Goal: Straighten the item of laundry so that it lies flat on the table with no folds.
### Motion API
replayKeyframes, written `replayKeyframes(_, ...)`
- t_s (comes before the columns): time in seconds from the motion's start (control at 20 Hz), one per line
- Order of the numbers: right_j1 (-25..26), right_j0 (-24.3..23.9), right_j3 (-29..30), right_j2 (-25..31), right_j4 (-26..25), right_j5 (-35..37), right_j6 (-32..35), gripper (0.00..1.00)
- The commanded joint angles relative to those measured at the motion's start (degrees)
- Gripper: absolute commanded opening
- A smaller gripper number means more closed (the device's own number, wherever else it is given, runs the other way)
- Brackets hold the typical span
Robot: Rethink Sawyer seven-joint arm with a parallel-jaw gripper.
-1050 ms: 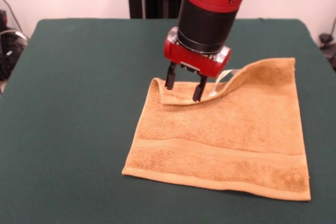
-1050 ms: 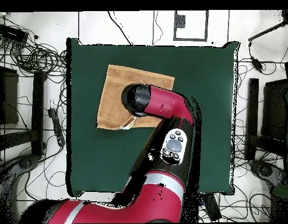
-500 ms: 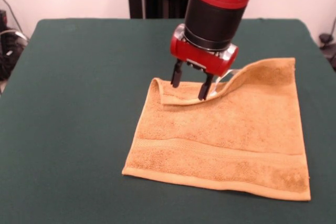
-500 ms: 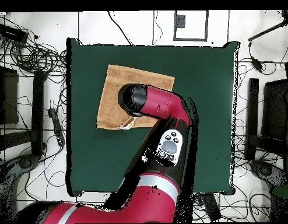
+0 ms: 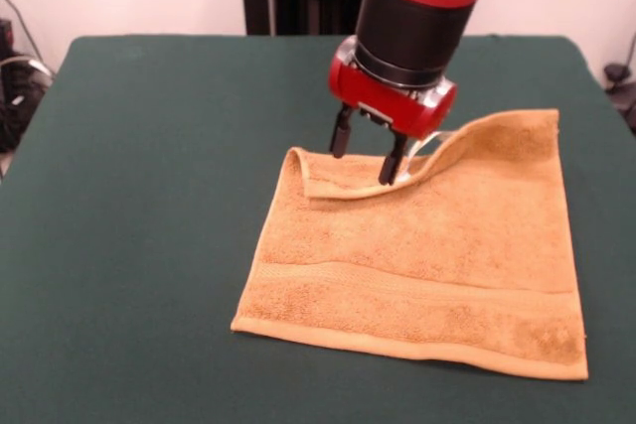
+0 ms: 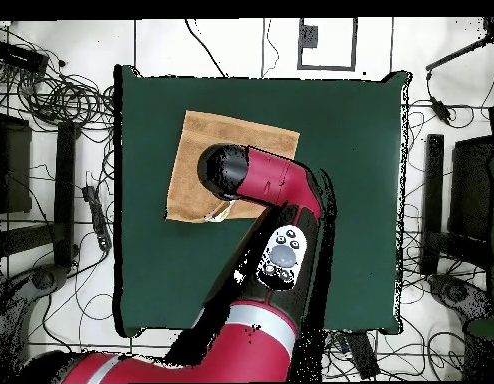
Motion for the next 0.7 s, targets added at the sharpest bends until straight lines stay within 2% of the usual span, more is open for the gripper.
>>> replayKeyframes(0.05,0.73,2.97,4.43,1.26,4.08,0.76,20.08,1.0)
replayKeyframes(0.5,2.28,4.93,3.58,-0.81,6.98,2.38,27.17,1.0)
replayKeyframes(0.7,2.3,4.72,3.32,-0.57,6.9,2.57,27.1,1.0)
